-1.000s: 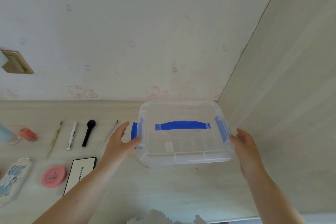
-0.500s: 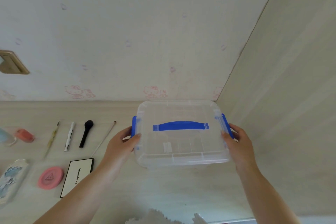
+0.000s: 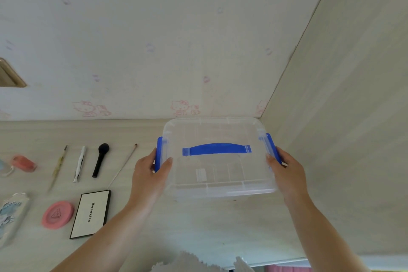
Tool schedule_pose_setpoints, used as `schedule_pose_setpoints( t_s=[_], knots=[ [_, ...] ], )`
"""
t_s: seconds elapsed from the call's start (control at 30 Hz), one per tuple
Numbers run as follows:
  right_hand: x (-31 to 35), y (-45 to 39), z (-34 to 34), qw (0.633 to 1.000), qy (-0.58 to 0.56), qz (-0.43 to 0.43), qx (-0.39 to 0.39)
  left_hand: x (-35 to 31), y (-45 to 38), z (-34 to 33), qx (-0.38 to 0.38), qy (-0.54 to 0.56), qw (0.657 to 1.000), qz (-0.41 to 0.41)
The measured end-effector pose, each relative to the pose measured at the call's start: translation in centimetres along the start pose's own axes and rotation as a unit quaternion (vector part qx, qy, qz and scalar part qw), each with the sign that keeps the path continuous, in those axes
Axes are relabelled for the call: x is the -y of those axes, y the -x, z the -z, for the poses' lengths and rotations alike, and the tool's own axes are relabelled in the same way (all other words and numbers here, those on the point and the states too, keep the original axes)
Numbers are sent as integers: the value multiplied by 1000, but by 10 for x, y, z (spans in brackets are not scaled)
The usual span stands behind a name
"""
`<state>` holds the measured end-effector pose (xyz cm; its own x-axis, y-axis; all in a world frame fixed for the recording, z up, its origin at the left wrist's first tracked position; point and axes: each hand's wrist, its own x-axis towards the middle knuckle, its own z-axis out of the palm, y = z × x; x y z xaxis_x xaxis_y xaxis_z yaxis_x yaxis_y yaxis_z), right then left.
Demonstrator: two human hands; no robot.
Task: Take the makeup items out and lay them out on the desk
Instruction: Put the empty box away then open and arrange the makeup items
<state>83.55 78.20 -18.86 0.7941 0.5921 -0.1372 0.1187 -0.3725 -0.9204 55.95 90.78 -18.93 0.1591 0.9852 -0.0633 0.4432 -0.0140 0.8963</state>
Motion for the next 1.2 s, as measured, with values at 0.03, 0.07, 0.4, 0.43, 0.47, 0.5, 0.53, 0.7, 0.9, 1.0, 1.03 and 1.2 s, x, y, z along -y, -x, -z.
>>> schedule_pose_setpoints(
  t_s=[0.03, 0.07, 0.4, 0.43, 0.47, 0.5, 0.53, 0.7, 0.9, 1.0, 1.03, 1.2],
  knots=[
    [0, 0, 0, 1000, 2, 2, 0, 0, 0, 0, -2, -3, 1000, -7],
    [0, 0, 0, 1000, 4, 2, 0, 0, -1, 0, -4, -5, 1000, -10],
    [4, 0, 0, 998, 38, 44, 2, -2, -3, -1, 13, -11, 1000, 8],
    [4, 0, 0, 999, 33, 40, 3, -3, -2, -1, 15, 5, 1000, 11],
    [4, 0, 0, 999, 28, 34, 3, -4, -1, -2, 16, 27, 999, 23],
    [4, 1, 0, 999, 23, 27, 3, -5, 1, -2, 15, 52, 997, 46],
    [4, 1, 0, 1000, 17, 17, 5, -3, 0, -3, 14, 75, 994, 82],
    [5, 1, 1, 1000, -7, -8, 19, -4, 1, 1, 71, 117, 976, 167],
    [18, 12, -3, 999, -46, 3, 26, -7, 4, 25, 110, 278, 933, 202],
    [41, 22, -11, 995, -83, 18, 42, -9, 3, 48, 106, 333, 915, 201],
    [50, 26, -17, 994, -97, 24, 53, -10, 3, 59, 101, 347, 911, 199],
    [91, 53, -49, 984, -126, 45, 116, -10, 14, 121, 100, 391, 903, 149]
  ],
)
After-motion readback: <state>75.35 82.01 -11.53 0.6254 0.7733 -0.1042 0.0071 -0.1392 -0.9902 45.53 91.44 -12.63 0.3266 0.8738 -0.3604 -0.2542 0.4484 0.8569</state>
